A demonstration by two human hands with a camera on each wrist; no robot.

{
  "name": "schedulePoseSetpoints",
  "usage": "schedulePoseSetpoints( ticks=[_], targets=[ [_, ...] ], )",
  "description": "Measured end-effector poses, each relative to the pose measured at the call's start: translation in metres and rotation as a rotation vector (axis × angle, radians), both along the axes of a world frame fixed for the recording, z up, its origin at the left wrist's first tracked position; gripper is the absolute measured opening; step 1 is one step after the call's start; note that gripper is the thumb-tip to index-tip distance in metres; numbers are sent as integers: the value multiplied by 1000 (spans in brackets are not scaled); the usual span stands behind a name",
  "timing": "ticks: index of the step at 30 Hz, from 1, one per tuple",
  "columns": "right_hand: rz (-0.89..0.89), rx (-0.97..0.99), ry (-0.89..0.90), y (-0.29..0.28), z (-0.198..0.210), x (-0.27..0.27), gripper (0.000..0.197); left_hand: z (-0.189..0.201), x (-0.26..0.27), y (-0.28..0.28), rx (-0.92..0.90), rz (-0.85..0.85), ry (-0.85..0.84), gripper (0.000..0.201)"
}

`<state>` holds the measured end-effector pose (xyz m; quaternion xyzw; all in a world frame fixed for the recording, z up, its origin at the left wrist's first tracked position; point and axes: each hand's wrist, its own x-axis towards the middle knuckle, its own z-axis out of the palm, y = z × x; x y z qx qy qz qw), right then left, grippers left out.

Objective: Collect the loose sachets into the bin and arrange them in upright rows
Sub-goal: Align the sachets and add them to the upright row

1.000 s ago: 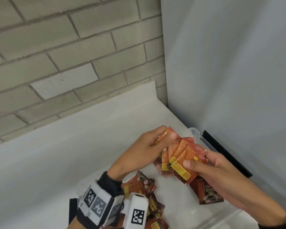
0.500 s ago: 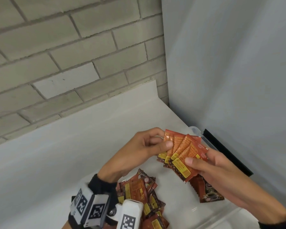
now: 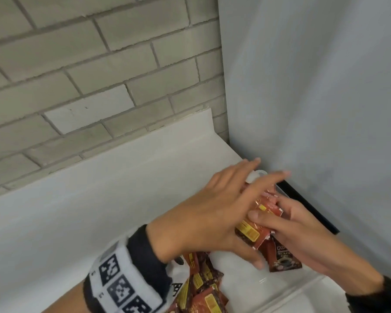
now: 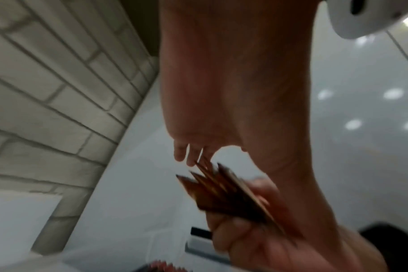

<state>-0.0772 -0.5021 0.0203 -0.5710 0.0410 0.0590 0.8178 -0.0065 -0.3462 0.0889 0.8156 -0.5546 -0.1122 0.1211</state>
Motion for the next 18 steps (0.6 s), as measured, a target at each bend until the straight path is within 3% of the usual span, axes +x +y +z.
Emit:
schedulePoseSetpoints(
  ticks=[4,6,10,15,18],
  targets=[
    [-20,-75,22,3,6,-1,29,-22,-2,-13,14,-3,-184,119],
    [-48,-65,26,5,8,-2,32,-27,1,-13,-48,21,-190,113],
    [-43,-27,26,7,16,-2,34,-31,4,-8,-231,35,-82,103],
    [74,318,123,9,25,-3,62,-34,5,-6,-366,25,57,96],
    [79,368,131,10,25,-1,67,-35,3,-6,-425,42,103,96]
  ],
)
